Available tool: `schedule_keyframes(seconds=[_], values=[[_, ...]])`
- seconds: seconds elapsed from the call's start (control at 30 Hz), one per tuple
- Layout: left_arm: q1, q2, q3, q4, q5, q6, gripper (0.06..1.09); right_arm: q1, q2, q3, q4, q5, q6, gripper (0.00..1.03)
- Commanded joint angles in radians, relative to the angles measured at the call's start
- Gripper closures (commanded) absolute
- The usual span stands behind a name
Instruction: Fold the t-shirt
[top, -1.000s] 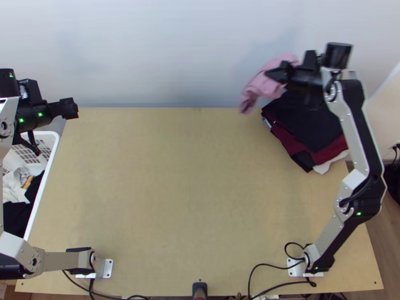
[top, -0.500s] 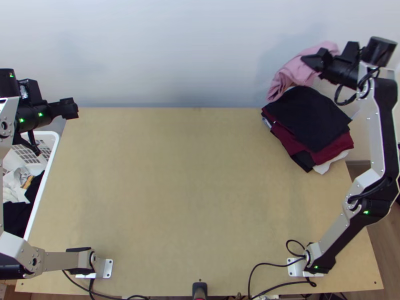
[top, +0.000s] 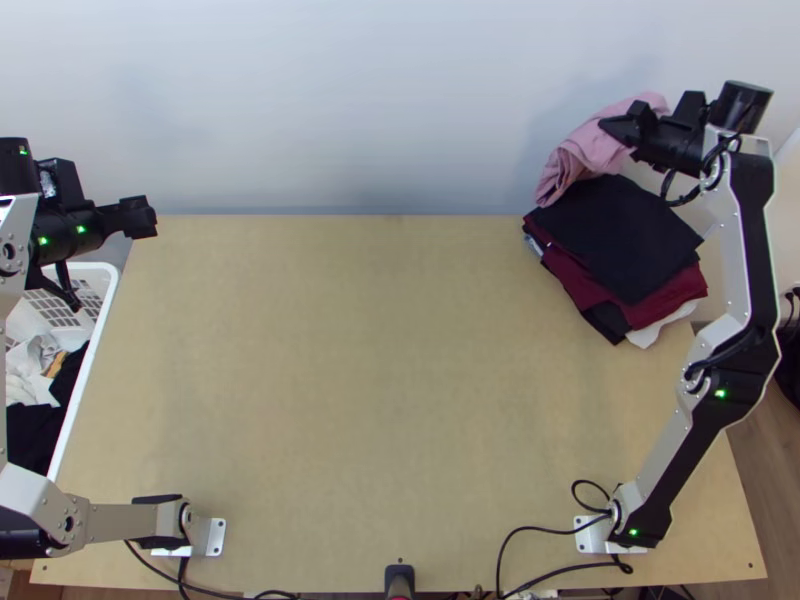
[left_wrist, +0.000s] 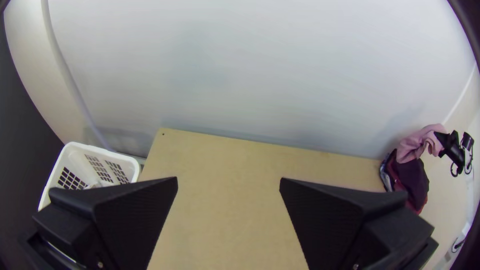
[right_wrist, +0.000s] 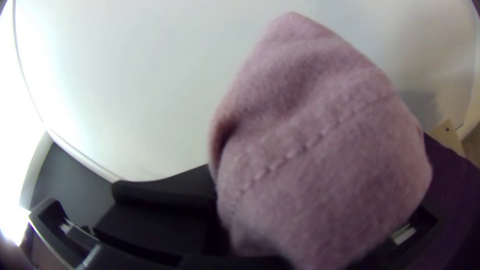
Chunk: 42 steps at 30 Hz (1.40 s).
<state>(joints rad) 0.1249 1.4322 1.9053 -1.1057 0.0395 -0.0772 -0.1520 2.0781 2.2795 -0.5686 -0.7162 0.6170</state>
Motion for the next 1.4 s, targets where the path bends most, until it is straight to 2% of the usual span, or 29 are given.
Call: schedule_keyframes(seconds=[0.0, 0.37, 0.77, 1.03, 1.07, 1.23, 1.37], values=[[0.004, -0.024, -0.008, -0.002, -0.009, 0.013, 0.09, -0.006, 0.023, 0.046, 0.027, -0.017, 0.003, 1.00], [0.004, -0.018, -0.005, 0.003, -0.007, 0.013, 0.09, -0.055, 0.000, 0.023, -0.099, -0.014, -0.019, 1.00], [0.004, -0.024, -0.012, 0.001, -0.007, 0.013, 0.09, -0.139, -0.070, -0.086, -0.263, -0.012, -0.175, 1.00], [0.005, -0.032, -0.017, -0.005, -0.007, 0.019, 0.09, -0.198, -0.151, -0.249, -0.263, 0.001, -0.249, 1.00], [0.005, -0.032, -0.018, -0.005, -0.007, 0.019, 0.09, -0.208, -0.159, -0.268, -0.264, 0.006, -0.263, 0.94], [0.005, -0.036, -0.028, -0.005, -0.009, 0.020, 0.09, -0.270, -0.200, -0.368, -0.264, 0.031, -0.287, 0.51], [0.005, -0.036, -0.031, -0.003, -0.007, 0.024, 0.10, -0.328, -0.242, -0.446, -0.264, 0.035, -0.313, 0.05]])
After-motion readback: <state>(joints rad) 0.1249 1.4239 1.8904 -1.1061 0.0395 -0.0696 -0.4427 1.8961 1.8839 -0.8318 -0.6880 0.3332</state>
